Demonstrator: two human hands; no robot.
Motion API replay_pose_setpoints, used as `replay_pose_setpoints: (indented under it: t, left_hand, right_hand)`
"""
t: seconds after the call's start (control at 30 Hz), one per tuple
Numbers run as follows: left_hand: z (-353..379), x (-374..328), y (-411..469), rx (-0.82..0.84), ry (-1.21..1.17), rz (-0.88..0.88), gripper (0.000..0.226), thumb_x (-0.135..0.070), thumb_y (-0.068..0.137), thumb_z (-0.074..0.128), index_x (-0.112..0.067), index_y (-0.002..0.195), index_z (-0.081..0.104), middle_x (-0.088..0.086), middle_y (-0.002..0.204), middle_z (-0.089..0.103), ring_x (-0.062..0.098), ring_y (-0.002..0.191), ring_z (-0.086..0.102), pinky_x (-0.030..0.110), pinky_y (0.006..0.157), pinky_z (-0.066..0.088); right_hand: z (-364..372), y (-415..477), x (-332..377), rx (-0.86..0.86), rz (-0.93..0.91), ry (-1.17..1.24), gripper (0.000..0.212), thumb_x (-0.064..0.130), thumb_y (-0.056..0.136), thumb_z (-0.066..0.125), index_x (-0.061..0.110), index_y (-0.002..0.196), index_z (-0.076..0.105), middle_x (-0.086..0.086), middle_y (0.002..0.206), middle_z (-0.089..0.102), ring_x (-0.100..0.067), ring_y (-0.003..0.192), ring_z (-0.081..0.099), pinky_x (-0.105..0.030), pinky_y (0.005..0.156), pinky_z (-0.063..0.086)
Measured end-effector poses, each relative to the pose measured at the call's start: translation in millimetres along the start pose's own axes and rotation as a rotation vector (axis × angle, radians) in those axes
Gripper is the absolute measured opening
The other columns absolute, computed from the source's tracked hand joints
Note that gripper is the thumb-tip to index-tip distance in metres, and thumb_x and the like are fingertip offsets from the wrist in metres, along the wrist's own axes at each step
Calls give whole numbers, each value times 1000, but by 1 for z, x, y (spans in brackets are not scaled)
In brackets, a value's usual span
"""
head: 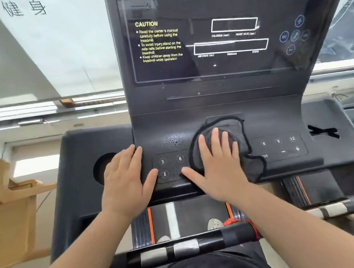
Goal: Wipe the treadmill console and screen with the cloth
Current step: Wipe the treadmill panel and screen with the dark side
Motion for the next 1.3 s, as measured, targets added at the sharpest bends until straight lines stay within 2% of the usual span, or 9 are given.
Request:
replay_pose_setpoints:
  t: [0.17,0.27,0.4,0.5,0.67,0.9,0.97,1.07,1.3]
  left_hand:
    - [-3,1,1,-16,-72,7,70,-53,96,33,-4,142,52,15,146,53,38,134,45,52,113,33]
    - [-4,2,2,-24,-109,18,69,-52,97,30,-3,141,54,15,145,54,38,133,47,53,113,35]
    - [-3,3,1,-37,-125,19,68,-50,98,30,-3,140,55,16,144,55,38,133,48,54,113,35]
    - [-3,4,1,-45,-134,21,71,-53,99,26,-3,140,55,16,144,55,39,133,48,54,113,35]
    - [-4,10,-1,-129,-238,-6,77,-56,101,16,-3,139,57,16,144,55,37,133,48,51,114,33]
    - [-23,21,-4,-171,-174,-79,60,-49,95,38,-10,138,57,9,142,55,32,134,45,49,113,33]
    - [-25,33,-4,-107,-20,-121,64,-54,92,42,-14,140,52,8,145,51,34,139,39,54,115,29]
    - [-23,57,-6,13,169,-179,64,-56,94,39,-19,147,43,11,155,39,36,148,26,59,121,19]
    - [-23,67,-7,64,99,-196,77,-64,89,24,-21,150,41,9,162,31,31,151,21,51,125,7]
  right_hand:
    - [13,-24,9,-30,-401,15,78,74,96,27,34,163,23,5,173,8,-26,160,0,-54,128,6]
    - [22,-40,-28,-88,-399,-8,67,67,99,35,38,159,32,7,171,18,-27,159,11,-56,125,14]
    - [14,-31,-48,-63,-113,-82,76,79,95,10,44,162,16,-4,174,3,-44,157,0,-65,124,-1]
    - [6,-7,-15,-43,-20,-50,99,84,84,-13,33,165,9,-19,172,-7,-52,154,-7,-64,123,-4]
    - [8,11,40,-92,59,7,107,84,85,-10,16,165,10,-37,165,-3,-56,153,-3,-65,124,2]
    - [17,-11,30,-81,-492,-91,72,72,99,23,37,162,23,2,173,13,-34,159,3,-64,125,7]
    - [17,-14,12,-145,-331,-28,70,71,99,21,38,159,30,1,172,18,-31,159,10,-68,123,8]
    - [15,-13,3,-185,17,37,84,75,96,3,28,163,22,-20,171,11,-41,157,8,-67,122,3]
    - [12,26,60,-158,85,-2,94,73,91,9,13,164,8,-33,167,-1,-48,155,-3,-68,123,4]
Point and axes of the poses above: each hand's wrist, its own y-axis towards the middle knuckle, its own z-axis out of the palm, x = y × z, the point moved 4 cm from there along y, towards the middle knuckle
